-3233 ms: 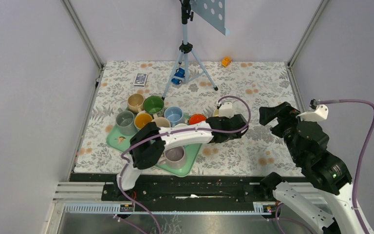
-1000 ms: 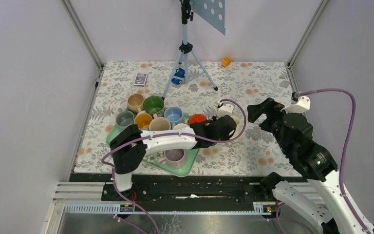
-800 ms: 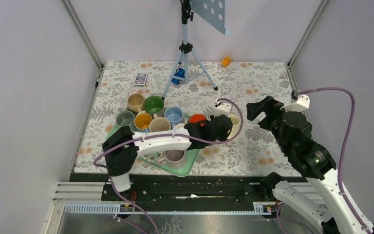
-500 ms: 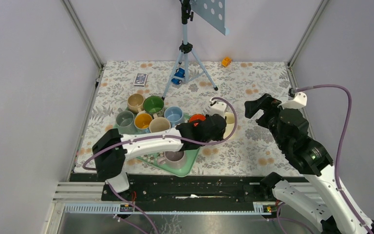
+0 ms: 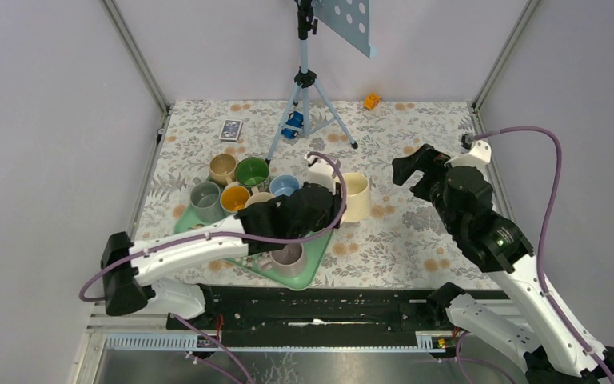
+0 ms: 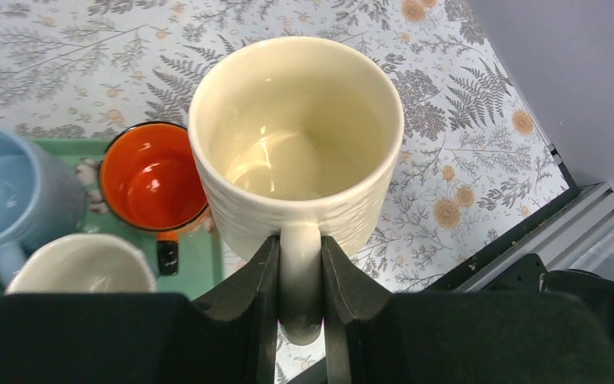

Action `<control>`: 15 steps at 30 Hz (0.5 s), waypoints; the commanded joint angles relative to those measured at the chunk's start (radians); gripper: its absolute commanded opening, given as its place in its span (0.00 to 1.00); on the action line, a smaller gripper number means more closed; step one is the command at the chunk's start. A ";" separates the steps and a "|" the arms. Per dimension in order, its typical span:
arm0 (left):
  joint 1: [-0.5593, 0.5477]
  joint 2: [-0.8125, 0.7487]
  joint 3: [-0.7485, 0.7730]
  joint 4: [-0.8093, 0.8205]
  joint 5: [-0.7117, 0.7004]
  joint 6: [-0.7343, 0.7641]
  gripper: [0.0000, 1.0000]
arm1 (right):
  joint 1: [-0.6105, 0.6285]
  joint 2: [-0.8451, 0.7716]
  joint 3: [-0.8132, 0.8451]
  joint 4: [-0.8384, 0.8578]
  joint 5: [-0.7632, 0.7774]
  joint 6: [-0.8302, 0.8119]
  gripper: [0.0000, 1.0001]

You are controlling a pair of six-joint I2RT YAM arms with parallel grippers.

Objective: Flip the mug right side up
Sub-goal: Place the cup on the tray.

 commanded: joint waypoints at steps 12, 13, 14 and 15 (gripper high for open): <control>-0.007 -0.373 -0.026 -0.268 -0.166 -0.107 0.00 | 0.001 0.070 0.003 0.109 -0.009 0.005 1.00; -0.008 -0.385 -0.025 -0.288 -0.172 -0.113 0.00 | 0.001 0.072 0.001 0.112 -0.008 0.005 1.00; -0.009 -0.397 -0.024 -0.304 -0.177 -0.121 0.00 | 0.001 0.075 -0.001 0.112 -0.006 0.004 1.00; -0.010 -0.409 -0.023 -0.321 -0.181 -0.127 0.00 | 0.002 0.076 -0.003 0.113 -0.003 0.004 1.00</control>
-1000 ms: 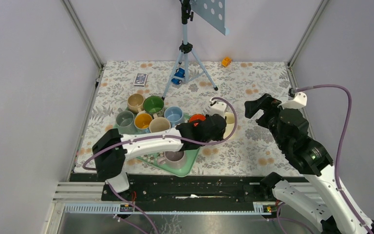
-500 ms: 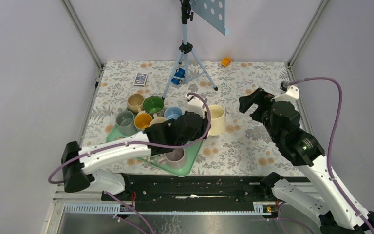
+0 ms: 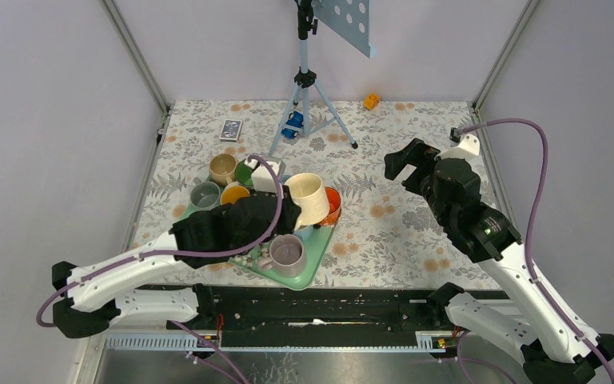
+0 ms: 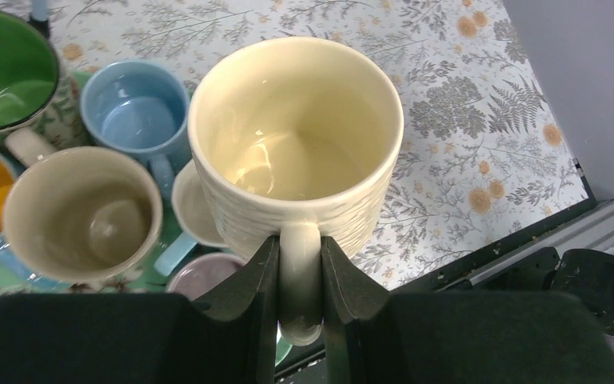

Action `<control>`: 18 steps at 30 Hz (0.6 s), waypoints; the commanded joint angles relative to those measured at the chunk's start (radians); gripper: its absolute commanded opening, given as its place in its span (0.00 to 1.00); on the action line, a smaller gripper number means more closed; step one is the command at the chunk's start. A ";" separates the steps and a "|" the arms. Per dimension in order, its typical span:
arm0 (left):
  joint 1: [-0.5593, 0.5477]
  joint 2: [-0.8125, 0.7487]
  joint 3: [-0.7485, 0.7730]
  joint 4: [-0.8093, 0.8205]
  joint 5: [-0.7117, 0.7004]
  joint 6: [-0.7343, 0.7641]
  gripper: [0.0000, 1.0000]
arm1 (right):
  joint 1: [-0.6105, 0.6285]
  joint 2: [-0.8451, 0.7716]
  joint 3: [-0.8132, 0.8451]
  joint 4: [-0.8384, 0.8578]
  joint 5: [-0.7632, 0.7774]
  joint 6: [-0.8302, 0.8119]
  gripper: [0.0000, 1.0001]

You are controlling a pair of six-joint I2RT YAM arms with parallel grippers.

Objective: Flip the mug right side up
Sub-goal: Place the cup on the tray.

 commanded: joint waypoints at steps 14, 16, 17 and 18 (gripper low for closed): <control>-0.009 -0.175 0.119 -0.318 -0.137 -0.173 0.00 | 0.001 0.030 -0.004 0.058 0.022 0.001 1.00; -0.009 -0.189 0.133 -0.354 -0.147 -0.183 0.00 | 0.001 0.037 -0.005 0.061 0.018 0.006 1.00; -0.009 -0.195 0.140 -0.370 -0.152 -0.187 0.00 | 0.002 0.041 -0.005 0.064 0.017 0.008 1.00; -0.008 -0.200 0.148 -0.389 -0.158 -0.192 0.00 | 0.002 0.046 -0.005 0.066 0.015 0.009 1.00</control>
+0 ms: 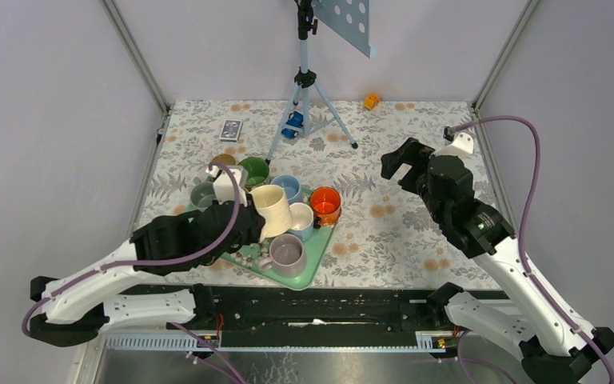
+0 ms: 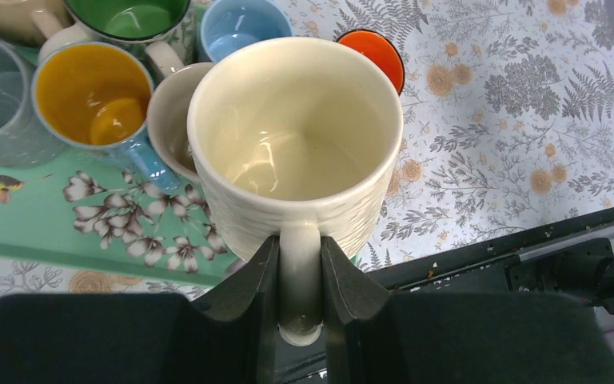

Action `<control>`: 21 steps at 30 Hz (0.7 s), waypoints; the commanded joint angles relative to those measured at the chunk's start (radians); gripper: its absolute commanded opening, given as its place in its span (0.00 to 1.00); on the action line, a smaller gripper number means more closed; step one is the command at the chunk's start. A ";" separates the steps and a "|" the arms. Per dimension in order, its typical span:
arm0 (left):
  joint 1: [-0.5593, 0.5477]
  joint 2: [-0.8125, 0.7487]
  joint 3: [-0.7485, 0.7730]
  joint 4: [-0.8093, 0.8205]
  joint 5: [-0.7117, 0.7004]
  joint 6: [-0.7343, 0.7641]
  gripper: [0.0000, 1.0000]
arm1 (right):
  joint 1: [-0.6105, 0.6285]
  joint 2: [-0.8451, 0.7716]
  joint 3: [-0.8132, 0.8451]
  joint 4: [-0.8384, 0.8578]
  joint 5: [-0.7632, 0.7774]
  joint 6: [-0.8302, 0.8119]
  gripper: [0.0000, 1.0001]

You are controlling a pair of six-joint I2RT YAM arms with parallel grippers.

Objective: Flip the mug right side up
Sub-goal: Place the cup on the tray.

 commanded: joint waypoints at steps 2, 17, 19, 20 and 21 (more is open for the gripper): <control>-0.004 -0.058 0.113 -0.036 -0.097 -0.056 0.00 | 0.002 0.024 0.002 0.056 0.012 0.011 1.00; -0.003 0.029 0.192 -0.423 -0.244 -0.319 0.00 | 0.002 0.103 0.002 0.104 -0.024 0.003 1.00; -0.003 0.039 0.179 -0.423 -0.246 -0.349 0.00 | 0.002 0.108 0.005 0.105 -0.027 0.000 1.00; -0.003 0.043 0.171 -0.423 -0.249 -0.360 0.00 | 0.002 0.110 0.005 0.107 -0.031 -0.002 0.99; -0.002 0.048 0.165 -0.425 -0.251 -0.370 0.00 | 0.001 0.111 0.004 0.107 -0.034 -0.003 1.00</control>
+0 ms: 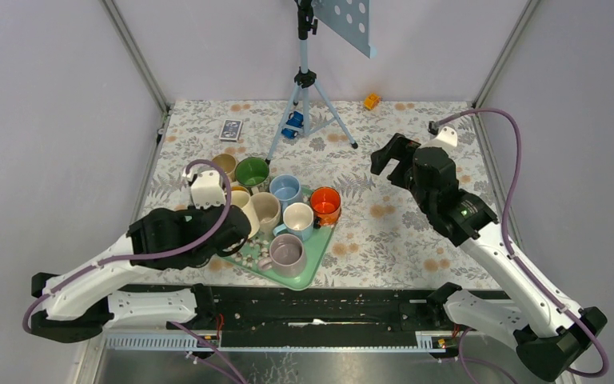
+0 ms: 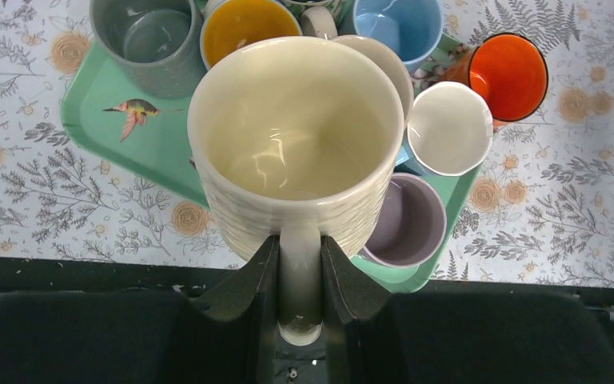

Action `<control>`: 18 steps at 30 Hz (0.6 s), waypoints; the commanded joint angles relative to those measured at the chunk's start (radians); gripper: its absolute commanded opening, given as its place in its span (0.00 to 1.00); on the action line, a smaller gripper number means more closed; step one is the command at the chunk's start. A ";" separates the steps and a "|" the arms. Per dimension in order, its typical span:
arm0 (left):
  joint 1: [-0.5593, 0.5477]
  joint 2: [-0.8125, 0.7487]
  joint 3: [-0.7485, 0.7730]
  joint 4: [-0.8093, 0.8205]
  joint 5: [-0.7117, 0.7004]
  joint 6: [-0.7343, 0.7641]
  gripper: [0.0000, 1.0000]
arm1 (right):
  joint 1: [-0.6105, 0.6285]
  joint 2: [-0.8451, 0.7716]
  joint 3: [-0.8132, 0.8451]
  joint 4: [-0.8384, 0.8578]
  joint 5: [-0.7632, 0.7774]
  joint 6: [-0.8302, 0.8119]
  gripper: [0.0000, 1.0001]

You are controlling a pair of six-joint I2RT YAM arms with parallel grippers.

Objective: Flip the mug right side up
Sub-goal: Place the cup on the tray.

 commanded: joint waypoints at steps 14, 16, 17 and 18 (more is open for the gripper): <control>0.048 -0.019 -0.121 0.012 -0.093 -0.187 0.00 | 0.001 0.000 -0.027 0.057 -0.029 -0.008 1.00; 0.055 -0.036 -0.141 0.013 -0.086 -0.190 0.00 | 0.002 0.002 -0.029 0.054 -0.027 -0.006 1.00; 0.056 -0.041 -0.151 0.012 -0.083 -0.192 0.00 | 0.002 0.003 -0.030 0.053 -0.026 -0.003 1.00; 0.058 -0.045 -0.161 0.013 -0.080 -0.192 0.00 | 0.002 0.005 -0.031 0.052 -0.028 -0.001 1.00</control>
